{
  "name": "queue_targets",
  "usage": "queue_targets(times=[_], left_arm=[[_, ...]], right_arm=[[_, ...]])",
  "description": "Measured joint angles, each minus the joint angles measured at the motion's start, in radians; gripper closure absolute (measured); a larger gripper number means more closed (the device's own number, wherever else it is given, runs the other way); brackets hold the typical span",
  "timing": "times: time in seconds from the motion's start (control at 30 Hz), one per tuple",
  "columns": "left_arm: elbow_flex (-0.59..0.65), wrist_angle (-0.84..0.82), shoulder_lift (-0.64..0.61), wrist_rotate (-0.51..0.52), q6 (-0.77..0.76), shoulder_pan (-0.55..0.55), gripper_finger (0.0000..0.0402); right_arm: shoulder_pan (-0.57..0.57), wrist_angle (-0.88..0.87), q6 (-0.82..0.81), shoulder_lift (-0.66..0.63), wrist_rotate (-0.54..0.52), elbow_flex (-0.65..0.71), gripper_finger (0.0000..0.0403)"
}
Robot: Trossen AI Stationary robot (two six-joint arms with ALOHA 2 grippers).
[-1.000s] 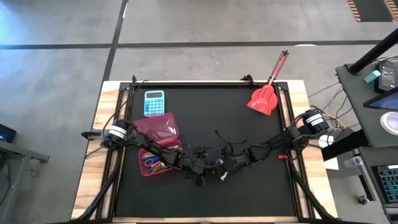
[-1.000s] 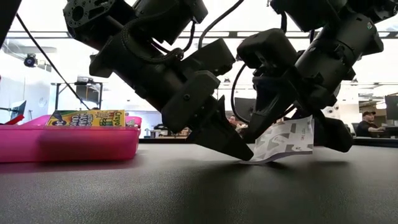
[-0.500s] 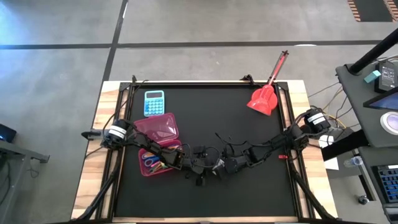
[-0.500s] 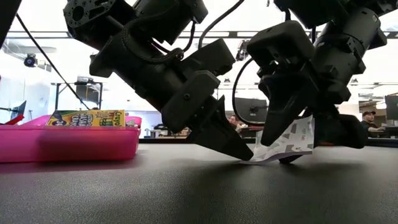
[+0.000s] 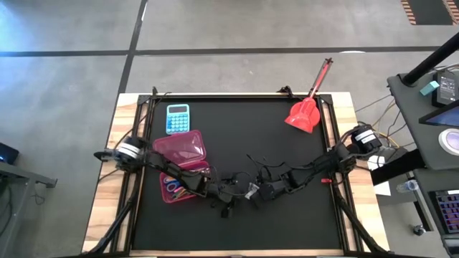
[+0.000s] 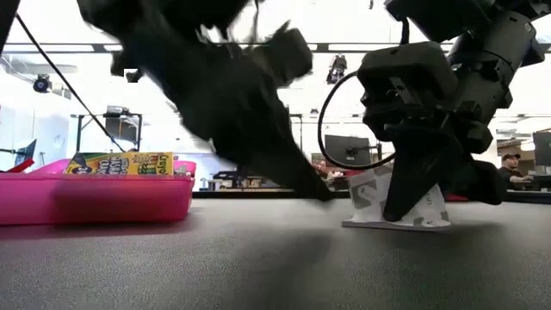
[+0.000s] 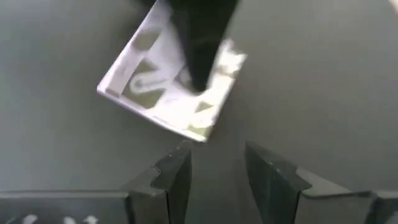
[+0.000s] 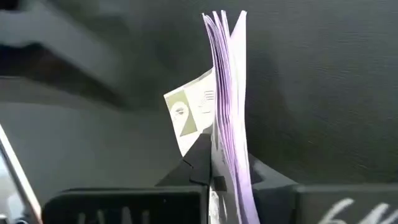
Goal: Pack school essentials
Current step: Put the white sticky notes into the pink supply box
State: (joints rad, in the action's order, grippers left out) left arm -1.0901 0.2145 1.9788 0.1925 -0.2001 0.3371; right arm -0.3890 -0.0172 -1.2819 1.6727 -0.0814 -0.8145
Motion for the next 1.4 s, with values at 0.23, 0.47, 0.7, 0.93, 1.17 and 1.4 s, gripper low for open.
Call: queue_targets(times=[0.23, 0.47, 0.7, 0.93, 1.17, 1.4], left_arm=[[0.017, -0.105, -0.154, 0.01, -0.003, 0.075, 0.0269], [0.036, -0.107, -0.191, 0.009, -0.024, 0.199, 0.0269], [0.085, -0.108, -0.198, 0.029, -0.167, 0.228, 0.0269], [0.089, -0.163, -0.198, 0.032, -0.187, 0.22, 0.0269], [0.089, -0.131, -0.182, 0.032, -0.071, 0.174, 0.0269], [0.071, -0.033, -0.16, 0.02, -0.066, 0.125, 0.0269]], right_arm=[[0.0, -0.022, 0.115, -0.07, -0.078, 0.004, 0.0394], [0.003, 0.018, 0.341, -0.078, -0.159, -0.099, 0.0394], [0.003, 0.005, 0.594, -0.035, -0.181, -0.241, 0.0394], [-0.002, -0.244, 0.653, -0.034, -0.182, -0.369, 0.0394], [-0.015, -0.498, 0.627, -0.034, -0.182, -0.481, 0.0394], [-0.037, -0.73, 0.574, -0.039, -0.223, -0.568, 0.0394]])
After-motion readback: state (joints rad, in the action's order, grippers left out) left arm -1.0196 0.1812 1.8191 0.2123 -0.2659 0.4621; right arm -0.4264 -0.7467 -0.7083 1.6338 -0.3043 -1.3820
